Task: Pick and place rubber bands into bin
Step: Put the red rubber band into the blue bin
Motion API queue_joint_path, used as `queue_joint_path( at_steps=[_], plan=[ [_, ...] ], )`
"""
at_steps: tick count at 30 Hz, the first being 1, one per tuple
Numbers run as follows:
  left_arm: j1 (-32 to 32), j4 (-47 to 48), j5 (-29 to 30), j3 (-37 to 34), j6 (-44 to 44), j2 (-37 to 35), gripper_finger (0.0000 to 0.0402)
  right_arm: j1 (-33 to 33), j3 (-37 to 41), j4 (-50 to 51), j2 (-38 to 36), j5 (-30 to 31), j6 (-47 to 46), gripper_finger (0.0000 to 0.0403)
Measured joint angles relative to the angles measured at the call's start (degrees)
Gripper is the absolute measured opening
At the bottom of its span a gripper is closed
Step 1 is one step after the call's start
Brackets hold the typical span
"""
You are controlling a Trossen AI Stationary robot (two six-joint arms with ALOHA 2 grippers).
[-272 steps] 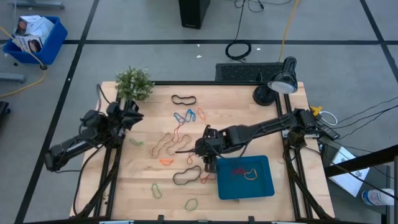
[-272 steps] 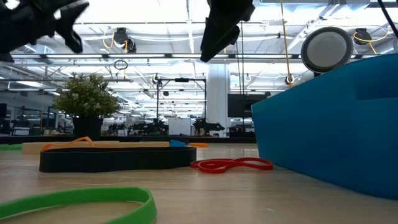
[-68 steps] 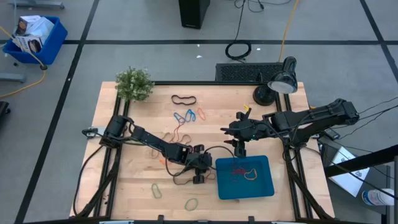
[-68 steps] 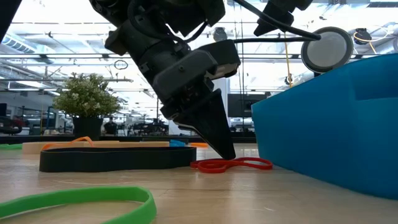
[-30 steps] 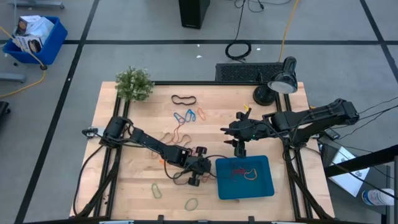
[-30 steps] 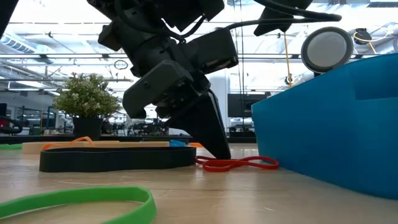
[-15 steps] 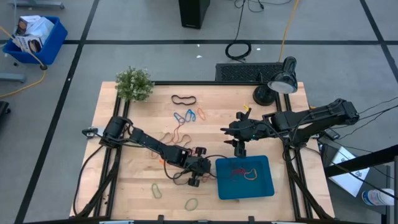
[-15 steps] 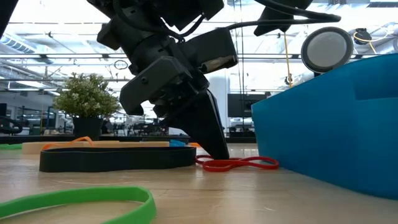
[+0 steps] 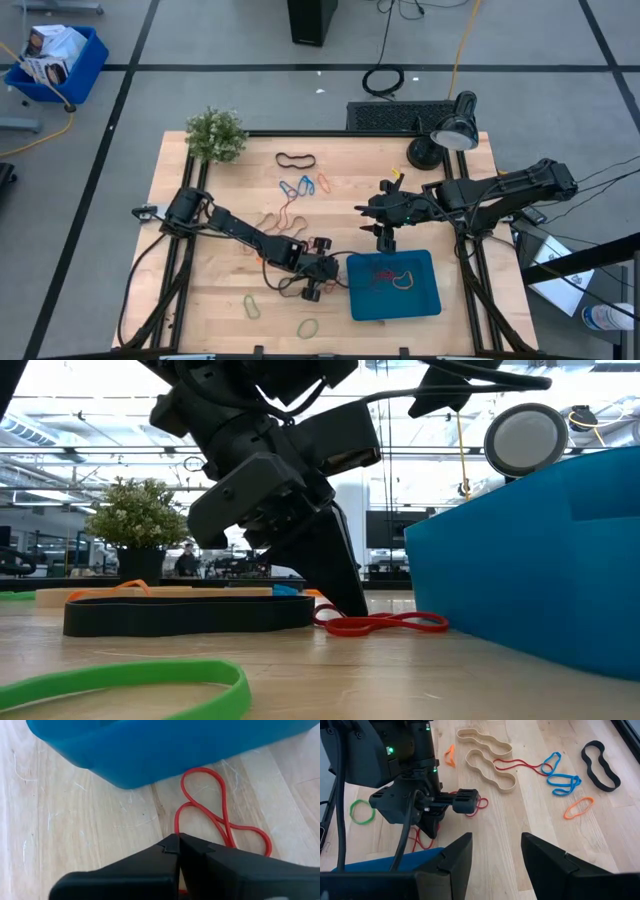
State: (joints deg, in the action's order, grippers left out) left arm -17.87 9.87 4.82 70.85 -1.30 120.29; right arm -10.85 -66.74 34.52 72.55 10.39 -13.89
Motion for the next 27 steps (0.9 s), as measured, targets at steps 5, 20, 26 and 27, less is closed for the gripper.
queue_joint_path(
  at_steps=[5,20,26,27],
  plan=[
    [0.0,-0.3,0.8,0.0,0.1,-0.4,0.0003,0.0,0.0,0.0,0.0,0.0,0.0,0.0167],
    [0.1,0.8,2.2,-0.1,-0.7,-2.1,0.0014,0.0,0.0,0.0,0.0,-0.1,0.0,0.0167],
    [0.2,1.4,2.2,-0.1,-0.5,-2.1,0.0020,0.0,0.0,0.0,0.0,-0.1,0.0,0.0167],
    [0.2,1.6,2.2,-0.1,-0.5,-2.1,0.0020,0.0,0.0,0.0,0.0,-0.1,0.0,0.0167]
  ],
)
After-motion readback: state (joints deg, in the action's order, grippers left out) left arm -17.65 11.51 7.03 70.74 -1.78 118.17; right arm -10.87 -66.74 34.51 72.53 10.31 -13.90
